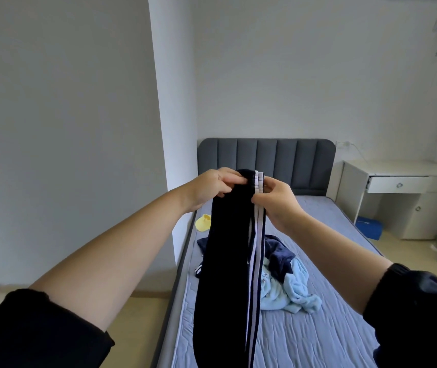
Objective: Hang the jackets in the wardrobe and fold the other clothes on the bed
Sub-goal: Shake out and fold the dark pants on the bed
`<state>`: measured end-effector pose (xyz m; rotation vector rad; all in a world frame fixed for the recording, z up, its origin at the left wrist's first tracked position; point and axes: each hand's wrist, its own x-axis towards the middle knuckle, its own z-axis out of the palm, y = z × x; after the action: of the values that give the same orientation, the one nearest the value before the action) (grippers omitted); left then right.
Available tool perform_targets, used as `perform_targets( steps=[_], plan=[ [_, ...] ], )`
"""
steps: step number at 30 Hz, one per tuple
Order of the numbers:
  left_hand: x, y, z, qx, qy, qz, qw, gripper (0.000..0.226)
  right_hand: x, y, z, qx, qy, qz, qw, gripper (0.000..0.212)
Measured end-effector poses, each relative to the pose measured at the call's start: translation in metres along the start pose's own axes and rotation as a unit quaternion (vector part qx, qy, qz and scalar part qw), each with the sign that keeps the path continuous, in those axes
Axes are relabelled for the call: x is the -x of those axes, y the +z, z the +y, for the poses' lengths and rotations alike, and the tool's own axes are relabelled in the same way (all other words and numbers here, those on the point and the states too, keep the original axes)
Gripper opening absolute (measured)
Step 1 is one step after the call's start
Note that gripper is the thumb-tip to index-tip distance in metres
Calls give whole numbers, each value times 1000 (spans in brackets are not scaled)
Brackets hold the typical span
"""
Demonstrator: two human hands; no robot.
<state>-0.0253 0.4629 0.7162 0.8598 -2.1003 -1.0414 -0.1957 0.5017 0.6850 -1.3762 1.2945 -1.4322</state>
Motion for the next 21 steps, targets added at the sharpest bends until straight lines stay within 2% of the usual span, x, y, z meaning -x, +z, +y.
perform_targets(
  steps=[3, 4, 5, 6, 8, 9, 11, 14, 16, 18, 20, 21],
  plan=[
    [1, -4, -6, 1, -1, 180, 984, 30, -3, -2, -9, -64, -3, -15, 998, 37],
    [2, -9, -11, 31, -27, 190, 981, 43, -3, -4, -14, -94, 2, -24, 995, 39],
    [5, -13, -18, 93, -65, 150, 982, 60, -4, -7, -18, -121, 5, -36, 992, 41],
    [9, -15, -25, 165, -97, 82, 978, 68, -4, -10, -22, -144, 7, -55, 988, 40],
    [18, -13, -32, 256, -107, -34, 960, 60, -2, -14, -33, -176, 11, -100, 979, 38],
    [19, -10, -33, 287, -103, -39, 951, 54, -2, -15, -36, -178, 17, -114, 977, 38],
    [18, -3, -26, 334, -100, 32, 937, 41, -4, -15, -41, -165, 34, -118, 979, 42],
    [12, 2, -17, 334, -90, 170, 923, 23, -4, -17, -41, -144, 39, -109, 983, 49],
    [11, 5, -13, 311, -95, 227, 918, 15, 0, -18, -37, -136, 31, -163, 977, 39],
    [13, 8, -9, 267, -88, 257, 925, 13, 6, -16, -35, -110, 27, -170, 979, 26],
    [14, 3, 1, 228, -55, 251, 939, 12, 4, -18, -41, -120, 7, -83, 989, 19],
    [15, -4, 7, 225, -32, 224, 948, 11, 1, -22, -46, -141, -9, -53, 989, 14]
  ],
)
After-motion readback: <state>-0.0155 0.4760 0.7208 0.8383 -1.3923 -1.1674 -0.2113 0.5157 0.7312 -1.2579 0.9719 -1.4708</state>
